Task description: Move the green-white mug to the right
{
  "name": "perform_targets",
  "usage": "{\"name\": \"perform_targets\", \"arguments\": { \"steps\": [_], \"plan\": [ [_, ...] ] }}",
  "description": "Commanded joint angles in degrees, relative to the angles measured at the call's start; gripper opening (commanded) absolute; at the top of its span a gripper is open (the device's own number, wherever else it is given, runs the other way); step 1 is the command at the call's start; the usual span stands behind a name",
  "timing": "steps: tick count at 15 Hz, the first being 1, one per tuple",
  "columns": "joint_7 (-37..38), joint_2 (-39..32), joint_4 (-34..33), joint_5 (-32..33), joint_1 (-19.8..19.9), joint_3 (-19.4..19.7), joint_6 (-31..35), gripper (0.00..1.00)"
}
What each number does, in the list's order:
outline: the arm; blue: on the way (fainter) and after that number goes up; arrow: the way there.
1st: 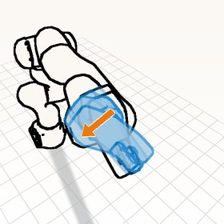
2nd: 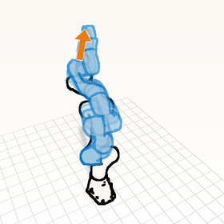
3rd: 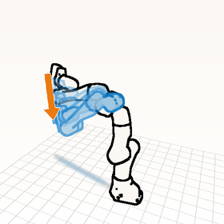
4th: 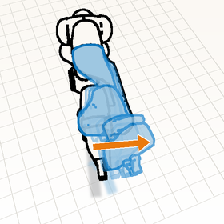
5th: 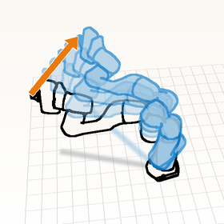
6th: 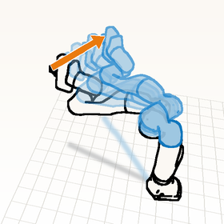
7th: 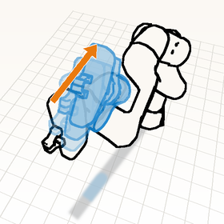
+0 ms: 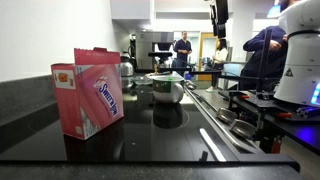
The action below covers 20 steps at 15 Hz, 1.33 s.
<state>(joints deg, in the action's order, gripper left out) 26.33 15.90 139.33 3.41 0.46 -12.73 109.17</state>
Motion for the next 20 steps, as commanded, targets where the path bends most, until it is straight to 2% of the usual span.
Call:
{"name": "perform_targets", "arguments": {
  "steps": [1, 7, 8, 10, 15, 17, 20],
  "plan": [
    [0.3, -0.1, -0.1, 0.3, -1.4, 1.3, -0.1, 1.00],
    [0.3, -0.1, -0.1, 0.3, -1.4, 1.3, -0.1, 1.00],
    [3.2, -0.8, -0.5, -0.7, -1.0, 1.5, 1.3, 1.00],
    [7.5, -2.7, -1.2, -1.5, 0.2, 2.4, 7.0, 1.00],
    [11.0, -12.2, -4.1, -6.2, 1.5, 7.1, 24.0, 1.00],
    [13.9, -17.2, -7.0, -8.6, 1.2, 8.3, 28.4, 1.00],
    [18.1, -24.3, -12.4, -10.2, -0.6, 9.3, 29.1, 1.00]
  ]
}}
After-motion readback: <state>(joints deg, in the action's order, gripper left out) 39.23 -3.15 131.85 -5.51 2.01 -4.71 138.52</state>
